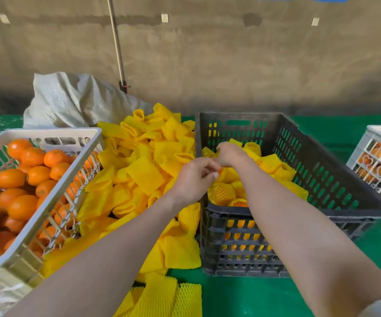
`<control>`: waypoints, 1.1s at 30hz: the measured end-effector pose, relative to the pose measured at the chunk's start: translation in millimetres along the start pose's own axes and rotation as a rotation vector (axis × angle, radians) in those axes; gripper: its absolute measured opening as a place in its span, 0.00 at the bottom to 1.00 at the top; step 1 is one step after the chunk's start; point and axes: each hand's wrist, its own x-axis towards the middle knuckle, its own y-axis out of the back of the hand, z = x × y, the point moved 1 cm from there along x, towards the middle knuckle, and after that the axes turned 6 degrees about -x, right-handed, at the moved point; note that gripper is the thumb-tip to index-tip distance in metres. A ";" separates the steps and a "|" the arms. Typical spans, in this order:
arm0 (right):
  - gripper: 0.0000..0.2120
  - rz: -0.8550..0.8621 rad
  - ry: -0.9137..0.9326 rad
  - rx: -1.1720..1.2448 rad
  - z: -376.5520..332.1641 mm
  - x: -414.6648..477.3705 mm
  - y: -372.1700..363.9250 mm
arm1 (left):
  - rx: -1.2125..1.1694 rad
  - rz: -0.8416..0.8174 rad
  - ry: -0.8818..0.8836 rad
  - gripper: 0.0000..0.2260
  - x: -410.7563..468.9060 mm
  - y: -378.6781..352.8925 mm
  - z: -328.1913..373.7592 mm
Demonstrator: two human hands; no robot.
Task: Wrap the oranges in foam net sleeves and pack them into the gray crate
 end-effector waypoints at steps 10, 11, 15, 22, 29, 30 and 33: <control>0.13 0.713 0.485 0.449 -96.0 -130.7 35.5 | -0.462 0.208 0.229 0.07 -45.8 113.2 1.6; 0.13 0.701 0.541 0.480 -108.9 -142.5 28.4 | -0.464 0.246 0.242 0.07 -52.4 126.1 -2.3; 0.16 0.328 0.657 0.420 -150.6 -154.8 -27.2 | -0.445 0.374 0.309 0.07 -79.8 164.3 -24.0; 0.34 -0.271 0.607 -0.070 -196.1 -147.0 -145.6 | -0.365 0.362 0.351 0.08 -116.0 188.1 -42.6; 0.11 0.001 0.406 0.416 -191.1 -135.9 -126.1 | -0.204 0.285 0.354 0.07 -142.1 207.0 -59.2; 0.07 -0.002 0.338 0.622 -188.3 -138.0 -111.5 | -0.207 0.285 0.363 0.08 -142.9 209.3 -61.5; 0.04 -0.172 0.231 1.121 -185.0 -150.7 -80.2 | -0.299 0.213 0.441 0.17 -141.9 209.0 -64.2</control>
